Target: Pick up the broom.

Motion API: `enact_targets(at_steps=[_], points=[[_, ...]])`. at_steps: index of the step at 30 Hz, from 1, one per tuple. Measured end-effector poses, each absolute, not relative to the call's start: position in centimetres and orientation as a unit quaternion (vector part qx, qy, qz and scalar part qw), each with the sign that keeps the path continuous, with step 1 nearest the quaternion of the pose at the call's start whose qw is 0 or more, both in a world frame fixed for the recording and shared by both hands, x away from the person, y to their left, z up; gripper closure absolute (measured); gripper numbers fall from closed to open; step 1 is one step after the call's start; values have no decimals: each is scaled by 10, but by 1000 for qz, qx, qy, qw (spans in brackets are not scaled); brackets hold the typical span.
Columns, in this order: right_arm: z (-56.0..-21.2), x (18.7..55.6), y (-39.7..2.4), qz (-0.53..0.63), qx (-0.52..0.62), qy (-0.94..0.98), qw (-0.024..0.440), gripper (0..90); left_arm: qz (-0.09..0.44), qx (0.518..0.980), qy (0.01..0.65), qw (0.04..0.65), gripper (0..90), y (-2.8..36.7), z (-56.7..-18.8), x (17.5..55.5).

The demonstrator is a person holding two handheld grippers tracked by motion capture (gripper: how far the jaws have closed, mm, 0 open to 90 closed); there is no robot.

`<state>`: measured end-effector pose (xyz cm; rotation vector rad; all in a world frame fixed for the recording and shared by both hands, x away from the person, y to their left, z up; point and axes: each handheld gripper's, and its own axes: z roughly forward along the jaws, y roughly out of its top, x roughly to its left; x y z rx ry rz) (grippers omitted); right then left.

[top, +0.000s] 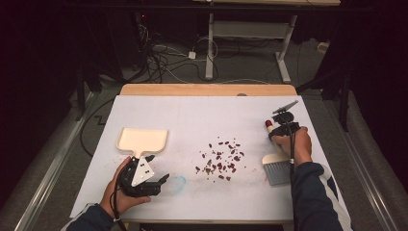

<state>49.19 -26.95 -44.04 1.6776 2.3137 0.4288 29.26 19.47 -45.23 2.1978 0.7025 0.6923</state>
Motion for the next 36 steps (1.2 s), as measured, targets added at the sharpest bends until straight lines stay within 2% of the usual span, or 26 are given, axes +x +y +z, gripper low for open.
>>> enact_targets(at_steps=[3,8,16,21,36], points=[[-441,487,-274,179,574,790,117,697,270,849,274,361,227,195,-452,293],[-439,479,-276,203,567,787,136,698,272,847,277,362,228,196,-451,293],[-414,435,-291,338,520,757,207,698,272,845,280,364,229,196,-452,293],[-405,406,-299,416,486,732,232,699,270,848,282,358,237,194,-453,295],[-374,357,-287,489,424,712,274,700,270,839,275,383,239,192,-443,292]])
